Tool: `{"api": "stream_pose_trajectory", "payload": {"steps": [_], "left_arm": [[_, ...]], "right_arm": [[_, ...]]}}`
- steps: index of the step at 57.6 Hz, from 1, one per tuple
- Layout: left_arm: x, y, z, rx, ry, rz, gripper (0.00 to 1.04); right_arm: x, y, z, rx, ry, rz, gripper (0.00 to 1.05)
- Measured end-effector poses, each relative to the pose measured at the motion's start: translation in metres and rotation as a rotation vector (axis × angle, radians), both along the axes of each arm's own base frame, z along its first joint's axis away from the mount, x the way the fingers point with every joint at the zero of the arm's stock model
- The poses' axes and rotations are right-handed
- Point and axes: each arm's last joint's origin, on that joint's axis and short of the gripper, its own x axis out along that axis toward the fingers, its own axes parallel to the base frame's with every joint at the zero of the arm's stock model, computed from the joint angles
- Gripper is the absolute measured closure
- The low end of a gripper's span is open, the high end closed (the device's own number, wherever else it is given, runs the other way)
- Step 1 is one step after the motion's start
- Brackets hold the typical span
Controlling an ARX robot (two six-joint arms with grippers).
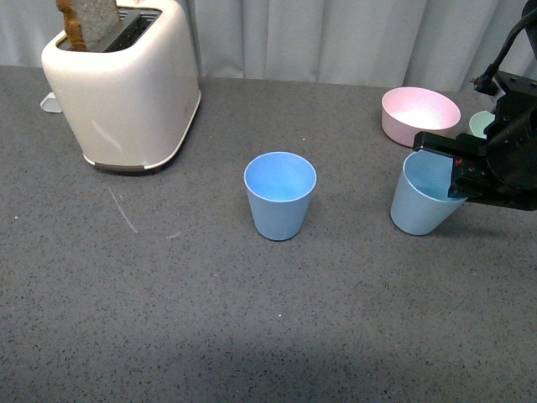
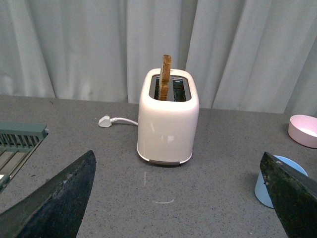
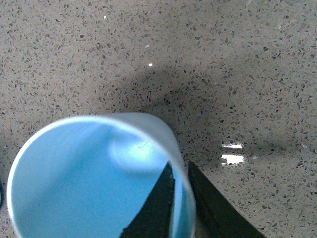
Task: Stack blue cups with both arms
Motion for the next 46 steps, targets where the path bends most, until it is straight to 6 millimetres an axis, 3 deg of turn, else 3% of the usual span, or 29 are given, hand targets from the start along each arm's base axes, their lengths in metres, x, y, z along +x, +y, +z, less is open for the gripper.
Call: {"api": "stream_pose_trajectory", "payload": {"steps": [5,14,20,26,32,46], "left_arm": [[0.000,0.000,0.000,0.000,0.000,0.000,0.07],[0.000,0.000,0.000,0.000,0.000,0.000,0.07],[0.000,0.000,0.000,0.000,0.000,0.000,0.07],[0.000,0.000,0.000,0.000,0.000,0.000,0.07],[0.000,0.000,0.000,0.000,0.000,0.000,0.07],[0.000,0.000,0.000,0.000,0.000,0.000,0.07]], "right_arm": [[0.000,0.000,0.000,-0.002,0.003,-0.001,1.04],[-0.001,0.001,0.003,0.027,0.002,0.007,1.04],[-0.003,0.007,0.021,0.101,-0.034,0.037,1.04],[-0.009,0.026,0.051,0.197,-0.084,0.115,1.04],[-0.014,0.057,0.075,0.252,-0.126,0.203,1.04],[-0.019,0.099,0.086,0.265,-0.129,0.286,1.04]]}}
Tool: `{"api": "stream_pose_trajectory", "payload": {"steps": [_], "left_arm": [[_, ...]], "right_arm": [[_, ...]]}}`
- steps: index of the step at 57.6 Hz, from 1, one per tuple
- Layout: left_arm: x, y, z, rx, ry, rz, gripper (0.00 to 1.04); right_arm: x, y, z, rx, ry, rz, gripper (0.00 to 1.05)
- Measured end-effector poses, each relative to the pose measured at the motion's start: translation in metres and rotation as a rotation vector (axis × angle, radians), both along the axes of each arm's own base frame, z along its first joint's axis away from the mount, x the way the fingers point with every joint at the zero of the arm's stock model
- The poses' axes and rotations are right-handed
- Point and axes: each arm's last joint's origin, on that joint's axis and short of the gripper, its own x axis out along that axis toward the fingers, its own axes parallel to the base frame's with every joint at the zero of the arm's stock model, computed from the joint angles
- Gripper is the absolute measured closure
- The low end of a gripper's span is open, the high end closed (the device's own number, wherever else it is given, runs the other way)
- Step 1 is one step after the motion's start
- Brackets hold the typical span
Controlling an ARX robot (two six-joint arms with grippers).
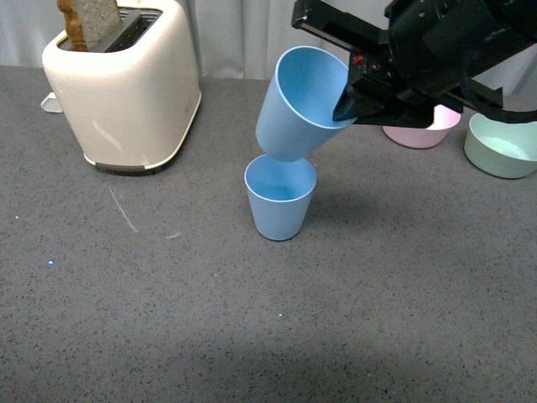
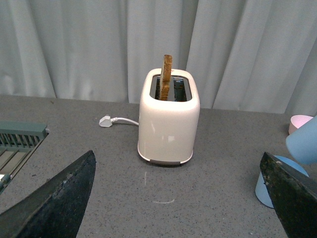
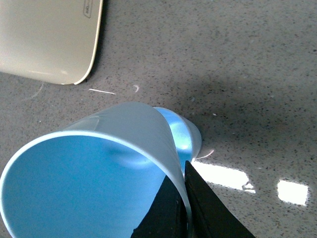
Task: Stack blue cups with both arms
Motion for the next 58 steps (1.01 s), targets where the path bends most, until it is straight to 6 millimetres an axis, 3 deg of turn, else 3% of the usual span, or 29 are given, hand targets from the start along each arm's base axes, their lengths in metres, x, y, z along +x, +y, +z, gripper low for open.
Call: {"api": "stream_pose_trajectory", "payload": {"steps": [28,54,58], "left_arm": [[0.000,0.000,0.000,0.000,0.000,0.001,0.07],[0.000,0.000,0.000,0.000,0.000,0.000,0.07],[0.000,0.000,0.000,0.000,0.000,0.000,0.07]], "right_arm": [[-0.002,0.013,-0.012,-0.035,0.035,0.022,1.03],[0.002,0.012,-0.003,-0.073,-0.063,0.010,0.27],[0.002,0.013,-0.005,-0.110,-0.132,-0.004,0.20]]}}
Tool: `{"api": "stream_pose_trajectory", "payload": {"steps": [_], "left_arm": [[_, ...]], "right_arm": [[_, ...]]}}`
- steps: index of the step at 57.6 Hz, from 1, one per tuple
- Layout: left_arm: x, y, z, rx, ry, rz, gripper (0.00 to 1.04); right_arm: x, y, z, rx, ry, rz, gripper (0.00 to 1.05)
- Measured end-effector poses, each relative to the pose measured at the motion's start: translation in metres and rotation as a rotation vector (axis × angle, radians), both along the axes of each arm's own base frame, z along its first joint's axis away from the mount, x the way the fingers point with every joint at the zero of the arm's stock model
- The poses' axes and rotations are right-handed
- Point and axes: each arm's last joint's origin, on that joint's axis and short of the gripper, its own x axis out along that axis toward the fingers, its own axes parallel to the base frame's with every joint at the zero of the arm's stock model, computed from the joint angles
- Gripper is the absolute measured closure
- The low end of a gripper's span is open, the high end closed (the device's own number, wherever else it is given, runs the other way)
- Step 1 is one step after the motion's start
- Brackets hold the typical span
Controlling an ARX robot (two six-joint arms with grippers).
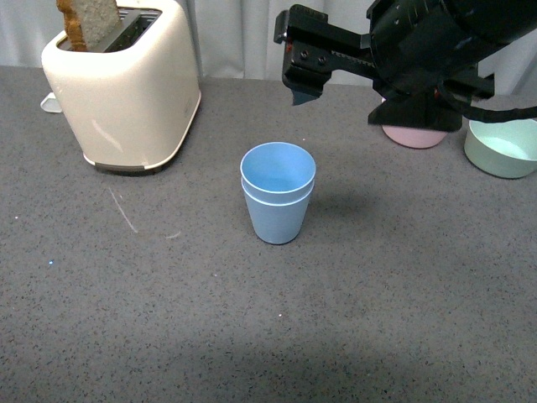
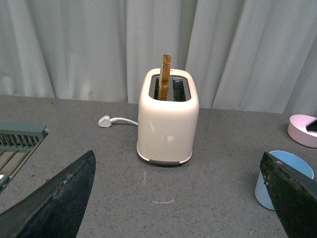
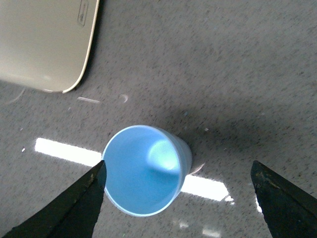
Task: Stack blue cups with both arms
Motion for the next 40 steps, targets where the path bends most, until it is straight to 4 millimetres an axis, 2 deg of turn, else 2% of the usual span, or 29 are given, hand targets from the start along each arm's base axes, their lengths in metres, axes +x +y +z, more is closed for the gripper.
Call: {"api": "stream_pose_trajectory", "payload": {"steps": [3,5,9,14,17,21,27,40], "left_arm": [[0.000,0.000,0.000,0.000,0.000,0.000,0.07],[0.000,0.000,0.000,0.000,0.000,-0.002,0.07],[0.000,0.000,0.000,0.000,0.001,0.004,0.07],[0.000,0.000,0.000,0.000,0.002,0.004,0.07],[0.000,0.000,0.000,0.000,0.002,0.002,0.07],[0.000,0.000,0.000,0.000,0.002,0.001,0.07],[0.000,0.000,0.000,0.000,0.002,0.000,0.07],[0.000,0.000,0.000,0.000,0.002,0.002,0.07]], "right_arm": [[-0.002,-0.006,-0.009,-0.116,-0.238,-0.076,0.28],[-0.010,-0.015,-0.018,-0.200,-0.393,-0.139,0.36],[-0.028,-0.034,-0.024,-0.237,-0.579,-0.209,0.46],[-0.053,-0.061,-0.011,-0.202,-0.803,-0.268,0.62],[-0.066,-0.074,-0.003,-0.187,-0.878,-0.288,0.71],[-0.085,-0.091,-0.002,-0.198,-0.894,-0.293,0.86],[-0.107,-0.105,-0.010,-0.217,-0.866,-0.274,1.03],[-0.141,-0.125,-0.008,-0.214,-0.872,-0.265,1.04]]}}
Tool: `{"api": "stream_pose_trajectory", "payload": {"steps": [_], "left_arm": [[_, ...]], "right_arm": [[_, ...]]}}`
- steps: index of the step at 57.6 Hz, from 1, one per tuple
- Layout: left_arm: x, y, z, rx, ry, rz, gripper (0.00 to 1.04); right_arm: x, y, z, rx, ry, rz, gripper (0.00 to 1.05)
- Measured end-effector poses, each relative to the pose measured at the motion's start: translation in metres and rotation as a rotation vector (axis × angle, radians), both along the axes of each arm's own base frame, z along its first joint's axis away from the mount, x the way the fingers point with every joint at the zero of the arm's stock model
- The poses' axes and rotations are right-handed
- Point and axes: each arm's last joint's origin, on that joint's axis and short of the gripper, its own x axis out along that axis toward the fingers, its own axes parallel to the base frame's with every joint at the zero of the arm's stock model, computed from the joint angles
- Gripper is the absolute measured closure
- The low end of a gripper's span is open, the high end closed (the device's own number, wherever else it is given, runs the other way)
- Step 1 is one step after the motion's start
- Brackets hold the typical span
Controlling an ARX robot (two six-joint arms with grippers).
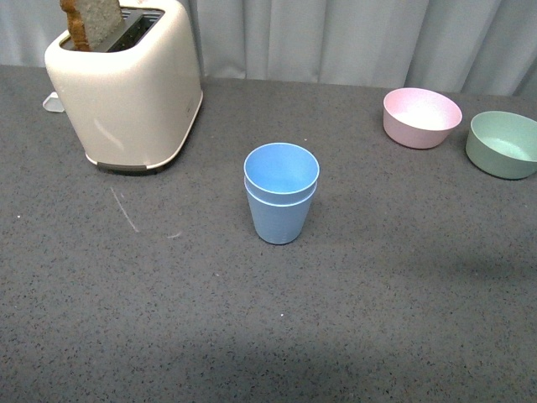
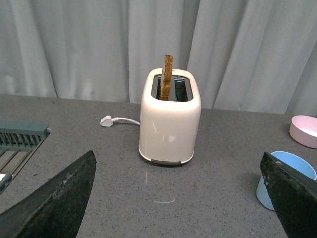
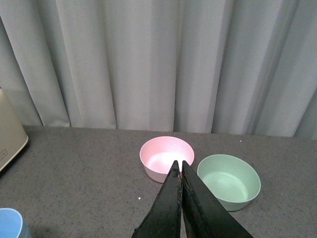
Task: Stack blue cups with both arms
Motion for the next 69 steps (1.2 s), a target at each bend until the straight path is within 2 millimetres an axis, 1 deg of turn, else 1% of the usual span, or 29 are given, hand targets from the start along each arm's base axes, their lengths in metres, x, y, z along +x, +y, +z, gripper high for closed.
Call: {"api": "stream_pose_trajectory", "payload": {"steps": [9,20,25,28,33,50,69], "left_arm": [[0.000,0.000,0.000,0.000,0.000,0.000,0.07],[0.000,0.000,0.000,0.000,0.000,0.000,0.07],[0.000,0.000,0.000,0.000,0.000,-0.001,0.07],[0.000,0.000,0.000,0.000,0.000,-0.001,0.07],[0.000,0.000,0.000,0.000,0.000,-0.001,0.07],[0.000,0.000,0.000,0.000,0.000,-0.001,0.07],[0.000,0.000,0.000,0.000,0.000,-0.001,0.07]], "right_arm": [[-0.020,-0.011,-0.001,0.000,0.009,-0.012,1.04],[-0.041,-0.019,-0.001,0.001,0.007,-0.005,1.04],[-0.048,-0.022,0.000,0.001,0.005,-0.006,1.04],[-0.052,-0.027,0.000,0.002,0.005,0.012,1.04],[-0.059,-0.033,0.000,0.003,0.004,-0.014,1.04],[-0.077,-0.033,0.002,0.002,-0.004,-0.010,1.04],[-0.090,-0.033,0.005,0.003,-0.014,-0.010,1.04]]}}
